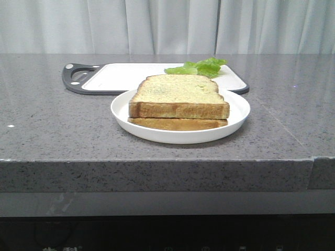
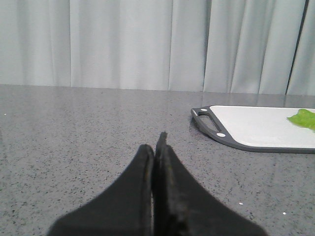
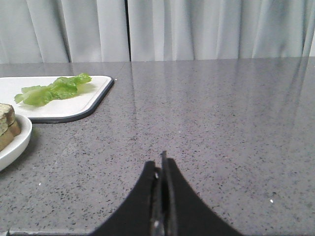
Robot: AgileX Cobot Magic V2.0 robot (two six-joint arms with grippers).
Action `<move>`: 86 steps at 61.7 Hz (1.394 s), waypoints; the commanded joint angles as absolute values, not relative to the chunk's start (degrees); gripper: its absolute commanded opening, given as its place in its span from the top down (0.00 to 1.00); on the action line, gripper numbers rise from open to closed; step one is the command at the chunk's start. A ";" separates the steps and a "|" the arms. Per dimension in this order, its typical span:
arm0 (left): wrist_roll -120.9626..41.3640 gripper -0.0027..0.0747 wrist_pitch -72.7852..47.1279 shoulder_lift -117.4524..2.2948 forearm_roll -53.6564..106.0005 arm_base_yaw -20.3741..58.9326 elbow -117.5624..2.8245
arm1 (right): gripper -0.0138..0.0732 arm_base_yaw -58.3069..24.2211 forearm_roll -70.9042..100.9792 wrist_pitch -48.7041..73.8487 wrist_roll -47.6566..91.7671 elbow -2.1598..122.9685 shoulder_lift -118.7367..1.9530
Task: Left arm grabs bread, right arm adds lettuce
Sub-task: 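Move the left gripper toward the bread stack on the white plate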
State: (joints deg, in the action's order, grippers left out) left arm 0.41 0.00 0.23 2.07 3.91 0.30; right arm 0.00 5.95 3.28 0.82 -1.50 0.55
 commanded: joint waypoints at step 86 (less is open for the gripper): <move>0.98 0.99 -34.07 -31.32 6.23 3.88 -46.27 | 0.98 0.34 5.76 28.56 1.34 36.26 -24.58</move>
